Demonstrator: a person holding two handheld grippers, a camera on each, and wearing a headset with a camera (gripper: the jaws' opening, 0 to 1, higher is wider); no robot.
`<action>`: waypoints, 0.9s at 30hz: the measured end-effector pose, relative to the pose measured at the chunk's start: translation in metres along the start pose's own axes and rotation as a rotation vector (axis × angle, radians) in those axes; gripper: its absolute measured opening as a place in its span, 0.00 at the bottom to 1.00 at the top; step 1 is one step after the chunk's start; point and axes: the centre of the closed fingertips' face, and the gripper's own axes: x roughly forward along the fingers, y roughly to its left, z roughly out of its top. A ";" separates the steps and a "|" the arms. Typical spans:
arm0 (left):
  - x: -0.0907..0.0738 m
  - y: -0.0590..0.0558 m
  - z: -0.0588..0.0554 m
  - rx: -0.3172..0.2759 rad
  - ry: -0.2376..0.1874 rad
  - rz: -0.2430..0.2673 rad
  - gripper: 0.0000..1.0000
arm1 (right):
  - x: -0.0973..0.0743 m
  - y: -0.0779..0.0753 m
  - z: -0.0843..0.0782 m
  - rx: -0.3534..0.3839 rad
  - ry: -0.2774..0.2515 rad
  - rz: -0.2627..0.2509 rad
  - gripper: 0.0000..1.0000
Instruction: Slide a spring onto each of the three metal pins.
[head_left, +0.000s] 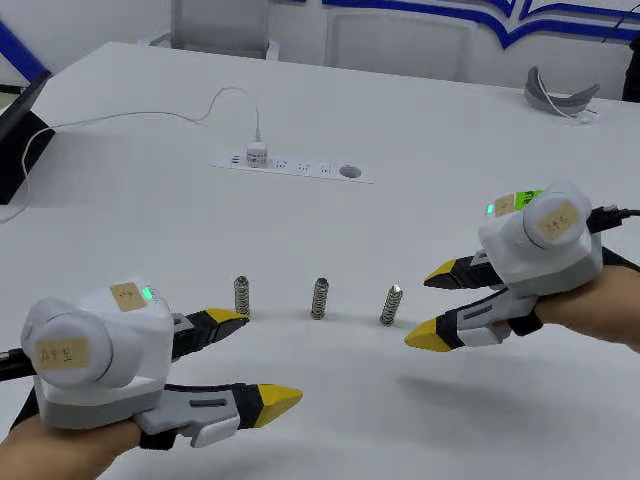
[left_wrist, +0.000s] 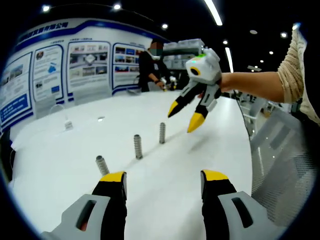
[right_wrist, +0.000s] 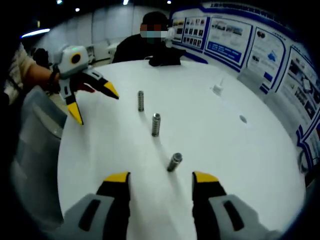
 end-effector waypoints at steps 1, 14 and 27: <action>-0.001 0.001 0.000 -0.002 0.000 0.003 0.61 | -0.001 0.002 0.001 0.001 -0.007 -0.002 0.51; -0.011 0.015 -0.003 -0.023 -0.010 0.045 0.65 | -0.012 0.010 0.000 0.055 -0.099 -0.041 0.55; -0.021 0.023 -0.007 -0.041 -0.012 0.078 0.67 | -0.017 0.020 0.005 0.098 -0.172 -0.069 0.58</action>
